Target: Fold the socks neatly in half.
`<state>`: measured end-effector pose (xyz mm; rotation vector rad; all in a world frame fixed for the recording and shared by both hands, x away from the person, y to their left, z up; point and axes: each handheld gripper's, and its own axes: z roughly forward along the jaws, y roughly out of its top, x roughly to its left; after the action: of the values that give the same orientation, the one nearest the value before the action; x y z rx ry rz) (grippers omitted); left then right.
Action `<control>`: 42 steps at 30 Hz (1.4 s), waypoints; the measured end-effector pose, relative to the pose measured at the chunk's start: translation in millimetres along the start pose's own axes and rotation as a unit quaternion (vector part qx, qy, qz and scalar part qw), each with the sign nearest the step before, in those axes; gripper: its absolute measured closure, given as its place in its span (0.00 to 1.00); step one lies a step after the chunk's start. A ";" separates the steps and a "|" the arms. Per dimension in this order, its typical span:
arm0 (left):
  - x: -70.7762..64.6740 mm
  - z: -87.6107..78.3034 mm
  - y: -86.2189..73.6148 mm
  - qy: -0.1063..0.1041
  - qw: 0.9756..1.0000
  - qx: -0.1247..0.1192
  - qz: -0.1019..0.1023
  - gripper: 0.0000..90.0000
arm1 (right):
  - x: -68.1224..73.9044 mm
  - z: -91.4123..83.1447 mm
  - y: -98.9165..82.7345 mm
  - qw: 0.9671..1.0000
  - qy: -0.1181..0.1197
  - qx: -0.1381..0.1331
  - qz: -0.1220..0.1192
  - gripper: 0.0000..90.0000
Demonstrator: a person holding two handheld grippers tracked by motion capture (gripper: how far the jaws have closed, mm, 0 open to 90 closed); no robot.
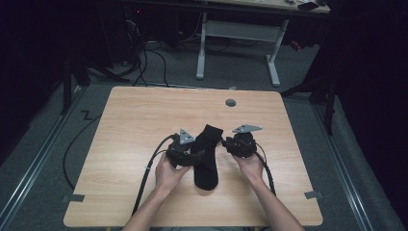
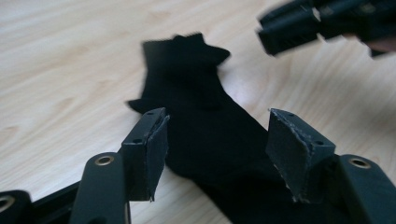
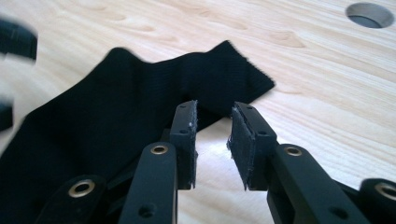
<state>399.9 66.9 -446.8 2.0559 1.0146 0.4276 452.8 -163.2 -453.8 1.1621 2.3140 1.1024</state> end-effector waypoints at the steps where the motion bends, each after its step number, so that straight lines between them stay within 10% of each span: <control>1: -2.4 2.9 -1.3 -0.003 1.000 0.014 0.009 0.43 | -1.6 2.3 1.0 1.000 -0.003 0.004 0.003 0.79; 9: 0.6 -2.6 -37.6 0.008 0.997 0.072 0.026 0.45 | -9.5 23.0 11.1 1.000 -0.024 0.018 0.010 0.77; 14: 5.3 -14.4 -49.5 0.001 0.999 0.054 -0.001 0.45 | -6.4 39.2 18.8 0.999 -0.028 0.028 0.011 0.73; 24: -17.3 -5.6 -62.8 -0.021 0.997 0.070 0.030 0.47 | -9.9 66.0 12.0 0.997 -0.024 0.071 0.031 0.74; 37: -20.7 -3.3 -60.2 -0.010 0.995 0.075 0.063 0.95 | -2.2 59.1 16.2 0.997 -0.028 0.065 -0.014 0.90; 42: -19.1 -12.6 -54.5 -0.008 0.996 0.058 0.072 0.97 | -2.6 44.5 24.4 0.998 -0.033 0.041 -0.024 0.92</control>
<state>352.5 78.5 -480.2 2.2417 0.9032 0.4332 493.2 -134.2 -464.2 1.1469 2.3447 0.9453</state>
